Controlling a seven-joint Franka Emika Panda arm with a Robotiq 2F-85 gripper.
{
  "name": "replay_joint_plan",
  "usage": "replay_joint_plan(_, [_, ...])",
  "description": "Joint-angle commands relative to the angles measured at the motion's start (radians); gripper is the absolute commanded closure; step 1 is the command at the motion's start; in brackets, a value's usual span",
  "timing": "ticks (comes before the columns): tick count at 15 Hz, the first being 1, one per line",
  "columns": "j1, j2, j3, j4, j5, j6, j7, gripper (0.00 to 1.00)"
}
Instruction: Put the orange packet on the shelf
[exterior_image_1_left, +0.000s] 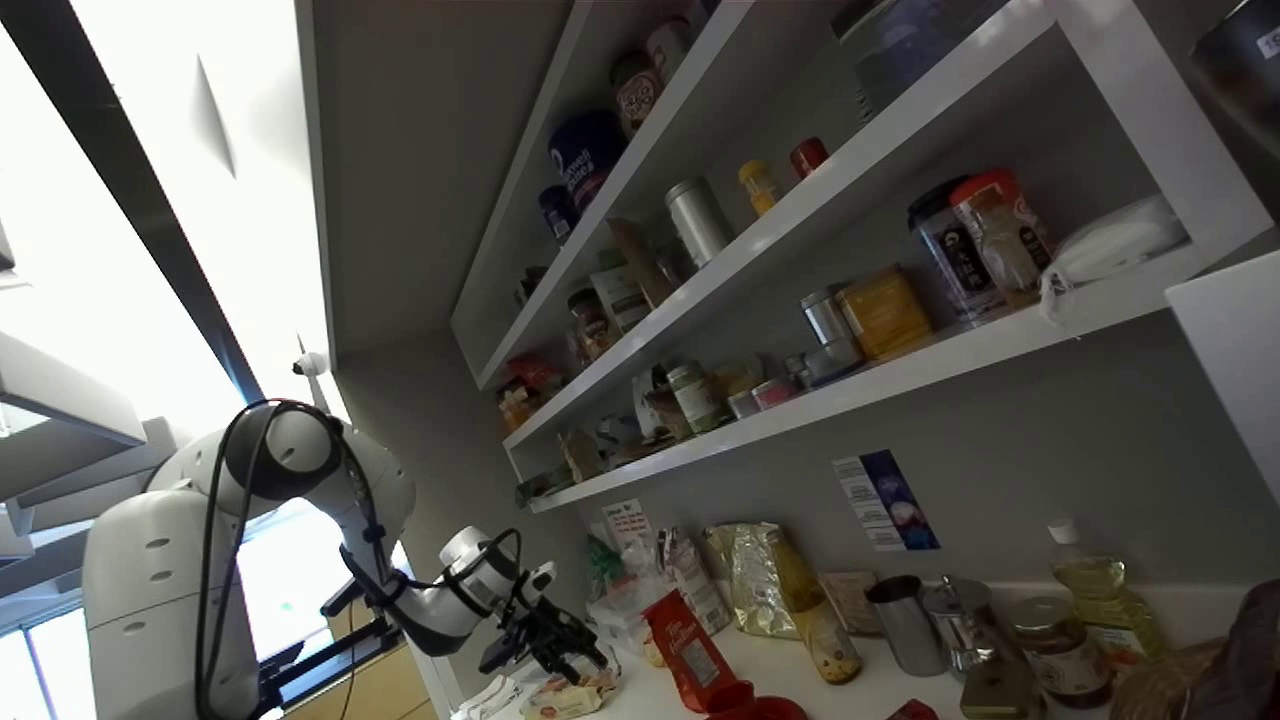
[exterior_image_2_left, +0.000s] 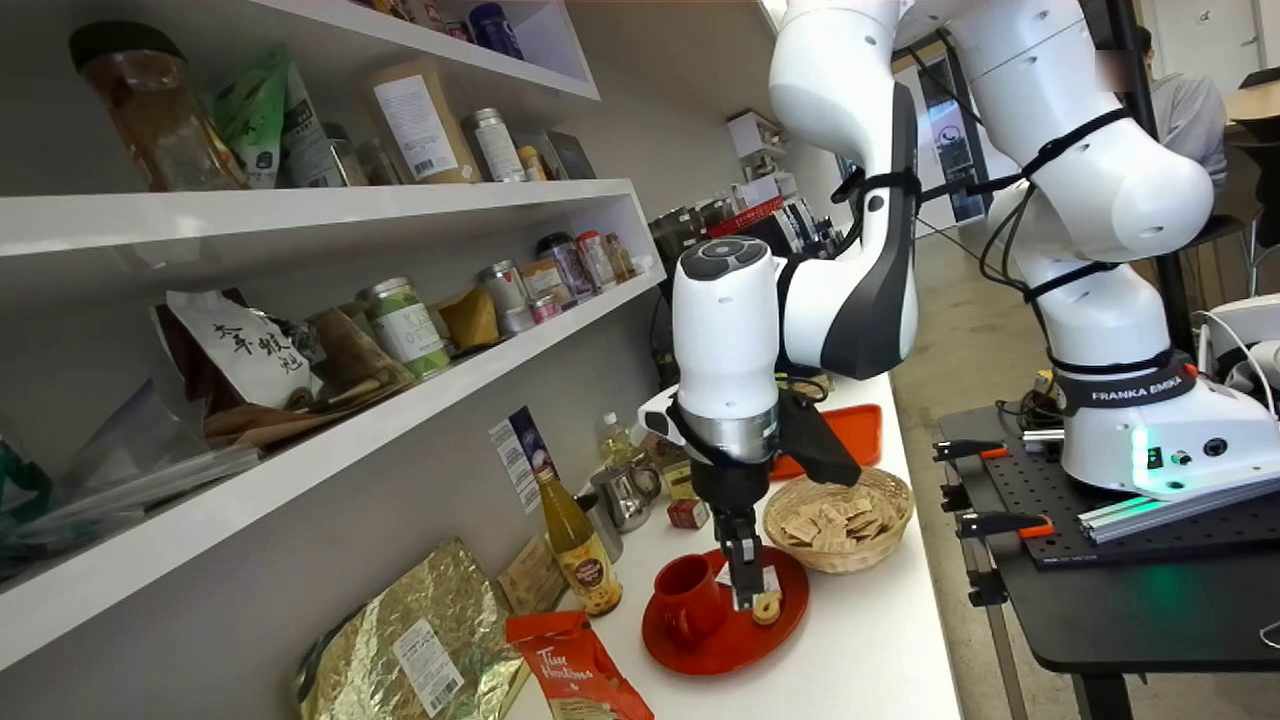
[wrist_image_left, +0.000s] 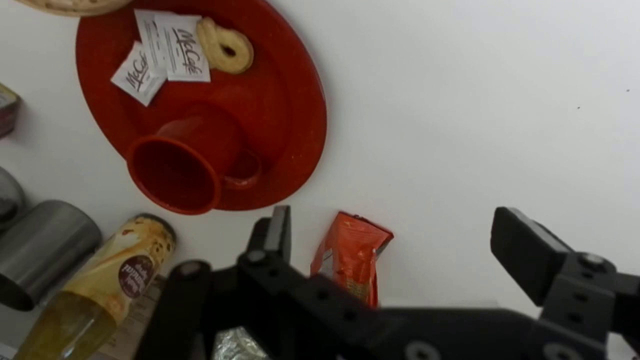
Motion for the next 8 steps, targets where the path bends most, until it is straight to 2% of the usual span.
replay_joint_plan(1, [0.047, 0.082, -0.019, 0.067, -0.199, 0.003, 0.165, 0.0])
replay_joint_plan(3, [0.059, 0.109, -0.022, 0.073, -0.274, 0.0, 0.24, 0.0])
replay_joint_plan(7, [0.06, 0.165, -0.031, 0.092, -0.401, 0.023, 0.303, 0.0])
replay_joint_plan(8, [0.092, 0.171, -0.066, 0.096, -0.421, 0.036, 0.294, 0.0])
